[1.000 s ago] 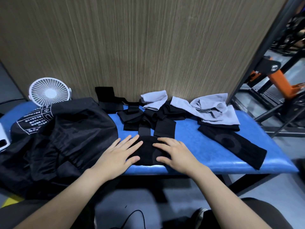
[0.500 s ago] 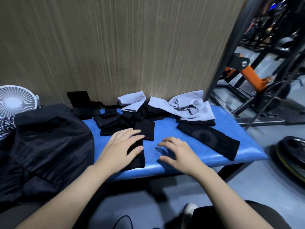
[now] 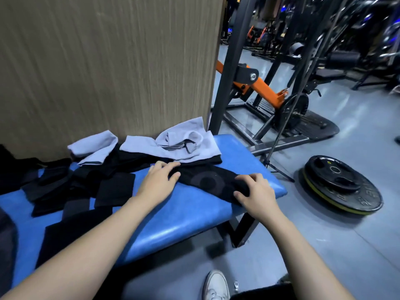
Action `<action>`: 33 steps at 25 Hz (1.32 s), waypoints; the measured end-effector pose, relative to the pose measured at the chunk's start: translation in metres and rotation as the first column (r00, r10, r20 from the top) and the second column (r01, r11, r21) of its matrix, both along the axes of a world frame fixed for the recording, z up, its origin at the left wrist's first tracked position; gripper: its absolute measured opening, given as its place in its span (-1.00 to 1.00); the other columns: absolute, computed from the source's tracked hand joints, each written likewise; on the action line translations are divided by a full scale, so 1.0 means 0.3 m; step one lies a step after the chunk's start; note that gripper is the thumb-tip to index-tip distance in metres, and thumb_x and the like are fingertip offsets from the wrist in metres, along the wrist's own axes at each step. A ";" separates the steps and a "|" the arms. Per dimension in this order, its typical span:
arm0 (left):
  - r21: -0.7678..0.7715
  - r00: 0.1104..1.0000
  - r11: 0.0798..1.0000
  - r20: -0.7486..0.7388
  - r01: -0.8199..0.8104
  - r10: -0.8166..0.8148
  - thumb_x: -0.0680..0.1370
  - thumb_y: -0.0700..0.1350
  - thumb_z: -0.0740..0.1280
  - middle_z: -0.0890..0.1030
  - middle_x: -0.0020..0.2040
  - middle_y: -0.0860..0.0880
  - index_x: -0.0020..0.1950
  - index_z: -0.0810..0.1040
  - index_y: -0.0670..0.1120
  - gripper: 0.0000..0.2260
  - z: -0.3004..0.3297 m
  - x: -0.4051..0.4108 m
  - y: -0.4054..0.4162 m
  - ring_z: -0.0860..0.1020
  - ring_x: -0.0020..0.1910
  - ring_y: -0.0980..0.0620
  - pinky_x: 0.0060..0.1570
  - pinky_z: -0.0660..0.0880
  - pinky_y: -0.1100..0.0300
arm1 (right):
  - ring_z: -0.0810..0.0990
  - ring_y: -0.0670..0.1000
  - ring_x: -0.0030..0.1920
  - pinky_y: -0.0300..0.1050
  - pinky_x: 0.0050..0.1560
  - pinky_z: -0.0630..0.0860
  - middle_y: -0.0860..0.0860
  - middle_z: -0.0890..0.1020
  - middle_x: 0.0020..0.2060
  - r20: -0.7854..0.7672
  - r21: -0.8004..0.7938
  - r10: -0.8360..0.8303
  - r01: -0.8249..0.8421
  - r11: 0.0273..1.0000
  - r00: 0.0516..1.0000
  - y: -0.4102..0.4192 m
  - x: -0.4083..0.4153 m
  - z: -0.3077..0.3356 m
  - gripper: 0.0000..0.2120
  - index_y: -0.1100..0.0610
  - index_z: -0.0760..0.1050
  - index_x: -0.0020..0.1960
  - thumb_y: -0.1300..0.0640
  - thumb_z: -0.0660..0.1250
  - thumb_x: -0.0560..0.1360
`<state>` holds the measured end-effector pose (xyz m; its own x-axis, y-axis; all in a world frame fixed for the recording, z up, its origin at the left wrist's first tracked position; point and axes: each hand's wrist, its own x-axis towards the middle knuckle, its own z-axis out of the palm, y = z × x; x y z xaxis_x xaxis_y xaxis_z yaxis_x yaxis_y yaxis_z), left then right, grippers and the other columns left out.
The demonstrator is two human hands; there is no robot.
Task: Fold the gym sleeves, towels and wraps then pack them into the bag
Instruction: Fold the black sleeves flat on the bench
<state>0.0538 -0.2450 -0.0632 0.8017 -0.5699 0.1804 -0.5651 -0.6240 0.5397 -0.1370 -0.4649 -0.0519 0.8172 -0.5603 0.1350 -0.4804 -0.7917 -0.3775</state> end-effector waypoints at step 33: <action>0.190 0.982 0.981 0.186 -0.045 0.009 0.61 0.08 0.28 0.39 0.16 0.15 0.40 0.44 0.26 -0.65 0.007 -0.152 0.448 0.39 0.14 0.09 0.23 0.28 0.21 | 0.35 0.06 0.11 -0.09 0.18 0.35 -0.04 0.39 0.02 -0.101 0.168 0.123 -0.105 0.980 0.987 0.194 0.069 0.006 -0.54 -0.15 0.47 0.30 0.03 0.48 0.44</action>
